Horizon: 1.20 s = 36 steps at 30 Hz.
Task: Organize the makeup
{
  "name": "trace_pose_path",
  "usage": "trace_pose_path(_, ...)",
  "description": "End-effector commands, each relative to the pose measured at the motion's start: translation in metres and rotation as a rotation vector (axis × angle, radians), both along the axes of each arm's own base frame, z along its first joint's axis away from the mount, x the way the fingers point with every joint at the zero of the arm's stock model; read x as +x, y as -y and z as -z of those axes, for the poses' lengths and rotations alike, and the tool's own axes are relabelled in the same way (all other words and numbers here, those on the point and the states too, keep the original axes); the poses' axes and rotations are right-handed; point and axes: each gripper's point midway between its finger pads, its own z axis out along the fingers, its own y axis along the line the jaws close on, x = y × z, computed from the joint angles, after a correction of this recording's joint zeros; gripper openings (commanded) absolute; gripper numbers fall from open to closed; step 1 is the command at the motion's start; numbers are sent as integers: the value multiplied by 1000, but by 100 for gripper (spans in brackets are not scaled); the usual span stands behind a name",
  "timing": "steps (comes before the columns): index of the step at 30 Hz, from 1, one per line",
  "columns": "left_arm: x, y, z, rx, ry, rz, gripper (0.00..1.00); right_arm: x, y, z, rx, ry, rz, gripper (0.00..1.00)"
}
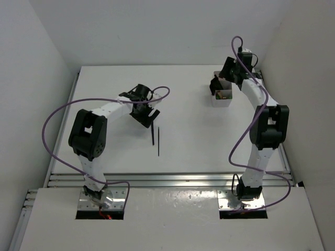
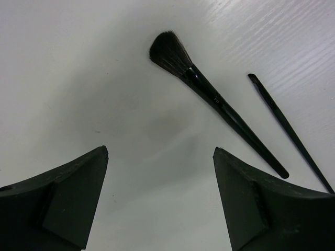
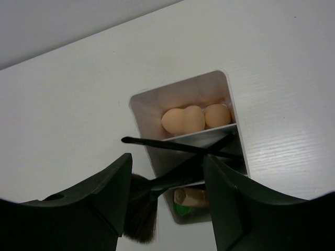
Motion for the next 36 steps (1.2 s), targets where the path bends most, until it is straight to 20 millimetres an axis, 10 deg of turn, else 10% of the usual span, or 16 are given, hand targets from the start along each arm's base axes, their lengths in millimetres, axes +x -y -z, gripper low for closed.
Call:
trace_pose_path(1, 5, 12, -12, -53, 49, -7, 89, -11, -7, -50, -13, 102, -51, 57)
trace_pose_path(9, 8, 35, -1, -123, 10, -82, 89, -57, -2, -70, -128, 111, -119, 59)
trace_pose_path(23, -5, 34, 39, -77, -128, -171, 62, -145, 5, -12, -196, -48, -156, 60)
trace_pose_path(36, -3, -8, 63, -26, -167, -364, 0, -173, 13, -33, -234, -6, -119, 60)
